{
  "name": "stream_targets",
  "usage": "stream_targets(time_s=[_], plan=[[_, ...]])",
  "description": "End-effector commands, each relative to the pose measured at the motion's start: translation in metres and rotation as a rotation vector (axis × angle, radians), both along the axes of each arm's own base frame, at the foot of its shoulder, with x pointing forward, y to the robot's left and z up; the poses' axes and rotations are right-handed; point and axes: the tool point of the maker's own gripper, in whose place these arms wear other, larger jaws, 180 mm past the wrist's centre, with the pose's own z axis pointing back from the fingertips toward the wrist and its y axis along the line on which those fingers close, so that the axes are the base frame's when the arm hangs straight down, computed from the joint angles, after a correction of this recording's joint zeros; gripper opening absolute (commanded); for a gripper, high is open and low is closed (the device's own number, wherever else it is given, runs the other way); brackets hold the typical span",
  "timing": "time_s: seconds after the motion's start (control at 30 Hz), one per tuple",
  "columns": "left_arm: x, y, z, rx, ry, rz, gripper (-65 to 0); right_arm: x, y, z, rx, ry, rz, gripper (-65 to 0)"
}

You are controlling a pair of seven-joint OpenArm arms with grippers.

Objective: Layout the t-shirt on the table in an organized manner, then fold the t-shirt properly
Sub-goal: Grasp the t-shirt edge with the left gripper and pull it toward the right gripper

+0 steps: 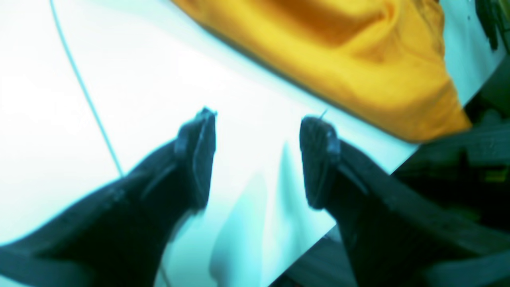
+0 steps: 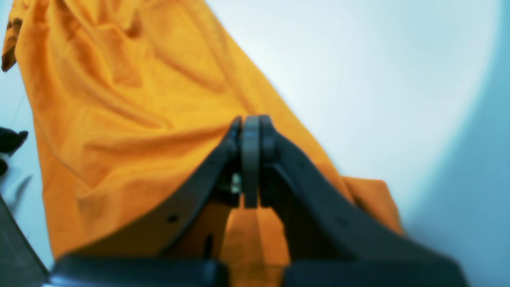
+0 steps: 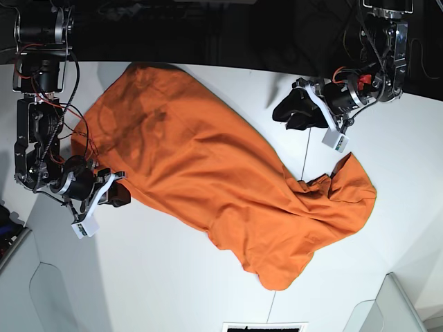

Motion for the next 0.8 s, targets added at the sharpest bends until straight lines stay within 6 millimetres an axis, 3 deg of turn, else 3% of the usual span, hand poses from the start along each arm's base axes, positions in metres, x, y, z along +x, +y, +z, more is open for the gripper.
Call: stream_targets(time_s=[0.0,0.07,0.2,0.33,0.57,0.7,0.77], plan=[[-0.009,-0.001,-0.006,0.037,0.015,-0.033,-32.3,0.013,-0.003,0.021,0.009,-0.065,-0.001,-65.0],[-0.019,-0.009,-0.015,0.063,0.032,-0.062,-36.0,0.012,-0.003,0.020,0.007,-0.060,0.000,-65.0],[-0.035,-0.038,-0.032,0.149,0.024,-0.205,-36.2,0.001,-0.002,0.008,0.013,-0.030,0.000,-65.0],[-0.030,-0.062,-0.039,0.211,-0.009,-0.245,-36.2,-0.010,0.000,-0.003,0.039,-0.005,-0.002,-65.0],[-0.026,-0.117,-0.031,0.207,-0.086,-0.369,-36.2,-0.020,0.000,-0.013,0.039,0.020,-0.003,-65.0],[-0.019,-0.154,-0.014,0.120,-0.134,-0.365,-36.9,-0.021,-0.002,-0.016,0.020,0.026,-0.004,-65.0],[-0.014,-0.166,-0.007,0.091,-0.151,-0.356,-48.0,-0.024,-0.008,-0.024,-0.028,0.039,-0.004,-65.0]])
